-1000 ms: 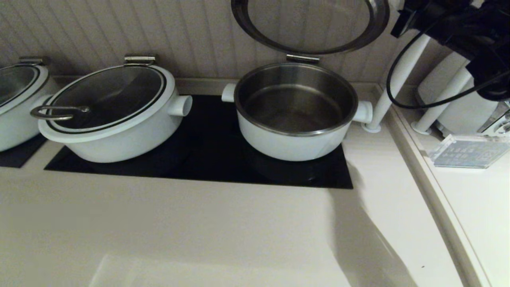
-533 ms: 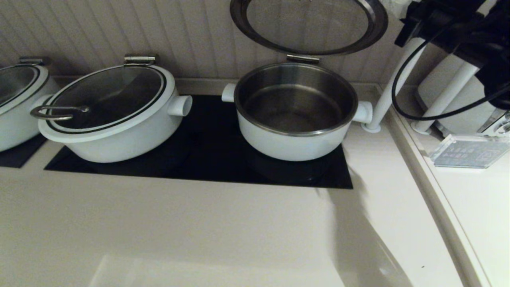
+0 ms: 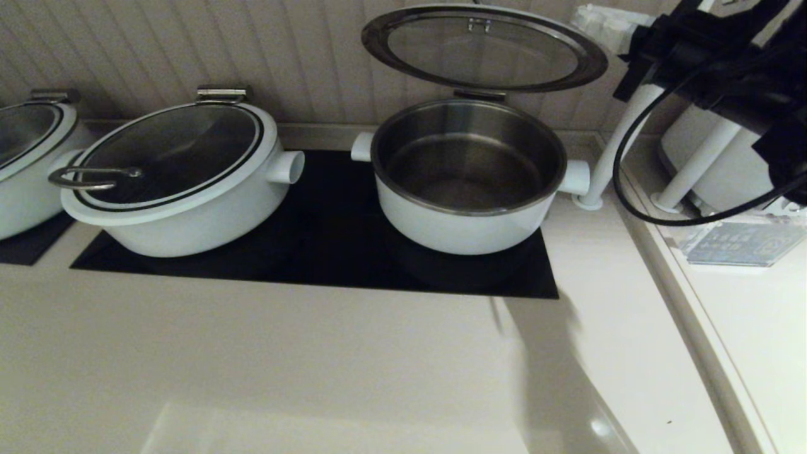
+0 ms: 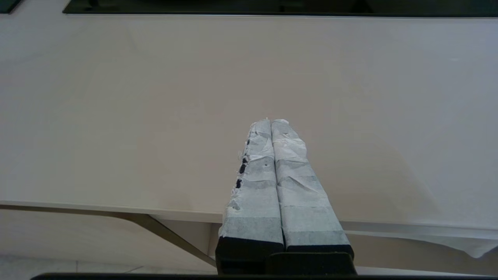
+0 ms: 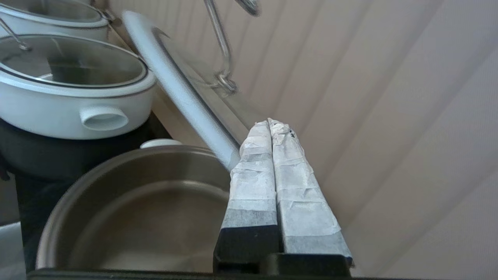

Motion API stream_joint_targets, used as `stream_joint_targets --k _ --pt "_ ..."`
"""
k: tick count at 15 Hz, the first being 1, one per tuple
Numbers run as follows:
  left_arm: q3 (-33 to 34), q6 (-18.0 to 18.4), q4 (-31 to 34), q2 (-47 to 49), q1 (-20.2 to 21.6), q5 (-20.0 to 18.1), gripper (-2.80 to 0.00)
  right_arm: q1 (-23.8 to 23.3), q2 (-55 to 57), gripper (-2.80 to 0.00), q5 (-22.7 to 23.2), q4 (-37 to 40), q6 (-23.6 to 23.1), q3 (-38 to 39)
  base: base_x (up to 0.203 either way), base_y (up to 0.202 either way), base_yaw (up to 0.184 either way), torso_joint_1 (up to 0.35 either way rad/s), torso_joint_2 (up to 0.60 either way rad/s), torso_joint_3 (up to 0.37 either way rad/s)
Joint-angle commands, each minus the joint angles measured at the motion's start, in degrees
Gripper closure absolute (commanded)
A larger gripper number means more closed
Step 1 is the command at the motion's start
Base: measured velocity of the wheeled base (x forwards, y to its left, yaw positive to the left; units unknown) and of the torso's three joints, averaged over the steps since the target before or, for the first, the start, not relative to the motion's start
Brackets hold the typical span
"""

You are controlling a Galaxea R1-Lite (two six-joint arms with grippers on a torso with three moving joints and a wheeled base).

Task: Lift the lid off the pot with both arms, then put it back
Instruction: Close the pot lid

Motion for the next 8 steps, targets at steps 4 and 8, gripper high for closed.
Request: stream_joint_targets --k 4,8 --pt "0.00 -0.01 -0.01 -0.02 0.04 -0.01 0.00 1.64 -1.30 0.00 0.07 -4.41 -0.33 7.58 0.000 0.000 0.000 0.000 0.00 0.000" --pt "0.00 -0.01 -0.01 -0.02 0.04 -0.01 0.00 2.00 -1.29 0.00 -0.02 -7.48 -0.38 12.46 0.000 0.000 0.000 0.000 0.00 0.000"
